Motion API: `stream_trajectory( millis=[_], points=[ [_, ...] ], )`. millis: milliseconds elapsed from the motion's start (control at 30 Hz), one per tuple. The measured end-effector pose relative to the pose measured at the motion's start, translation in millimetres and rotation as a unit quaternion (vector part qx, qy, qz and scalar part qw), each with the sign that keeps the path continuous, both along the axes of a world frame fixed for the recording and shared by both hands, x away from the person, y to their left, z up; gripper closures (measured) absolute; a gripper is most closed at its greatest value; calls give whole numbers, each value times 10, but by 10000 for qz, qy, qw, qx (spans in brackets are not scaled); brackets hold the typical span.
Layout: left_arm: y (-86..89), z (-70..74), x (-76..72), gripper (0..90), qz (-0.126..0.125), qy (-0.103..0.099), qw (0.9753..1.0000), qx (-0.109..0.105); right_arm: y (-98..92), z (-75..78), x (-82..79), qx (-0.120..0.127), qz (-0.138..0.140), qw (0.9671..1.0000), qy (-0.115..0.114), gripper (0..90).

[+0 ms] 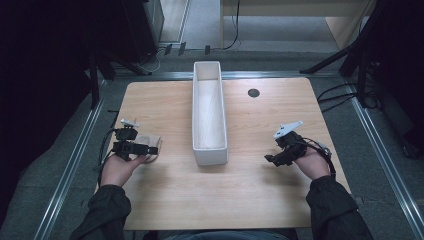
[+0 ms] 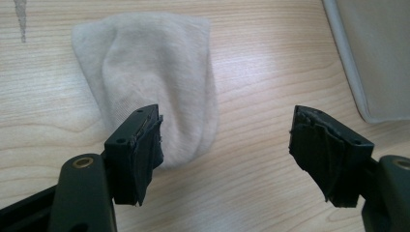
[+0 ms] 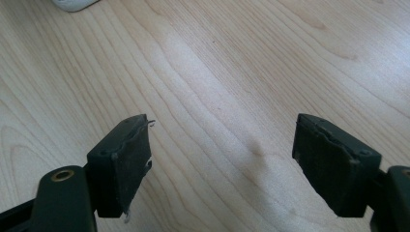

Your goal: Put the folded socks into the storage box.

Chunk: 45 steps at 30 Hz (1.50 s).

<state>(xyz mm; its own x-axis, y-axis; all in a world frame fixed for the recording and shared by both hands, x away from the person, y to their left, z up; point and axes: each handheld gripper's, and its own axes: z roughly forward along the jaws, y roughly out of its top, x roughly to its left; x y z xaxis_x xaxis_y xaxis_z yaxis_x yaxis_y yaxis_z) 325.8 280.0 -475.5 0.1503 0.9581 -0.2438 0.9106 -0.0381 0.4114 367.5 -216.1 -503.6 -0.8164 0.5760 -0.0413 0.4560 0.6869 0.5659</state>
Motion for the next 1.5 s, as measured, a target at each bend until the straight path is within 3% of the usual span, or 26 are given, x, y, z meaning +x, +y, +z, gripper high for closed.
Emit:
stream_trajectory(
  millis=[300, 433, 633, 667, 900, 1100, 1233, 1500],
  points=[
    [99, -53, 198, 259, 331, 364, 9988, -19, 8, -12, -12, -87, 62, 9999, 40, 212],
    [118, -88, 282, 244, 431, 581, 9973, 90, 0, -17, -8, -92, 54, 9999, 45, 212],
    [142, -132, 391, 224, 516, 746, 9956, 221, 11, -27, -18, -145, 102, 9998, 78, 212],
    [160, -171, 427, 224, 575, 844, 9944, 270, 10, -32, -21, -160, 109, 9998, 76, 211],
    [101, -269, 496, 242, 589, 916, 9938, 242, 8, -39, -25, -181, 107, 9997, 96, 211],
    [41, -361, 528, 305, 673, 980, 9922, 368, -1, -32, -30, -153, 114, 9998, 95, 211],
    [25, -367, 520, 333, 644, 938, 9921, 529, 1, -33, -31, -164, 126, 9997, 87, 211],
    [32, -372, 475, 477, 546, 759, 9930, 726, -7, -30, -32, -147, 113, 9998, 100, 211]
  ],
)
